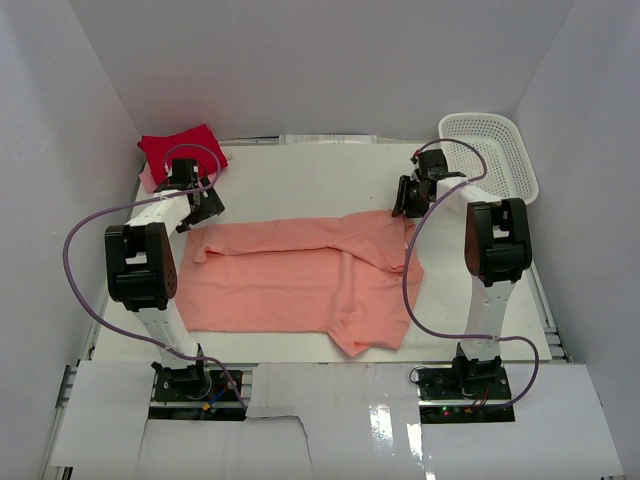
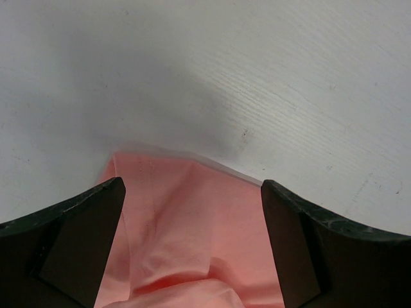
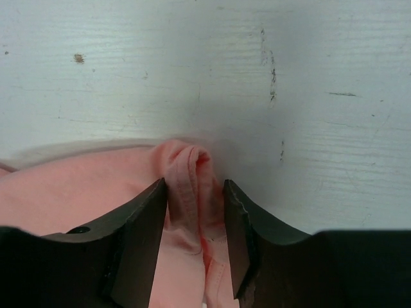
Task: Fold and stack the t-shirts
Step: Fold the flattened tshirt in 1/3 of the way
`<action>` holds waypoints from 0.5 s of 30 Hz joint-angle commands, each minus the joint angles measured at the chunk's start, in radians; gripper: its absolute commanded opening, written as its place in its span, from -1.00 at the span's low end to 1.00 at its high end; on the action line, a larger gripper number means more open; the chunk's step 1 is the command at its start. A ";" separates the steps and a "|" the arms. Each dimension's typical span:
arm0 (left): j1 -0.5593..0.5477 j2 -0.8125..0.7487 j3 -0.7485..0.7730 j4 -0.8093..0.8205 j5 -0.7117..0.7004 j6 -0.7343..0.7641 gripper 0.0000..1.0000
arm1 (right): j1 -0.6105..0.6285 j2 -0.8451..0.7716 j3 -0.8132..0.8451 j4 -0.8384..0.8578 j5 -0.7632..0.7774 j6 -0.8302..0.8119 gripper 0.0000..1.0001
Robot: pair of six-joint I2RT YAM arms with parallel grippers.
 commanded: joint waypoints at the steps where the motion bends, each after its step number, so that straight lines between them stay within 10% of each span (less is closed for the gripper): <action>1: 0.002 -0.034 0.026 0.007 0.016 0.004 0.96 | 0.006 -0.014 0.008 -0.061 0.017 -0.025 -0.14; 7: 0.002 -0.043 0.024 0.005 0.021 0.006 0.96 | 0.006 -0.002 0.028 -0.097 0.093 -0.036 -0.83; 15: 0.002 -0.046 0.033 -0.001 0.031 0.009 0.96 | 0.002 0.058 0.147 -0.153 0.244 -0.048 -0.85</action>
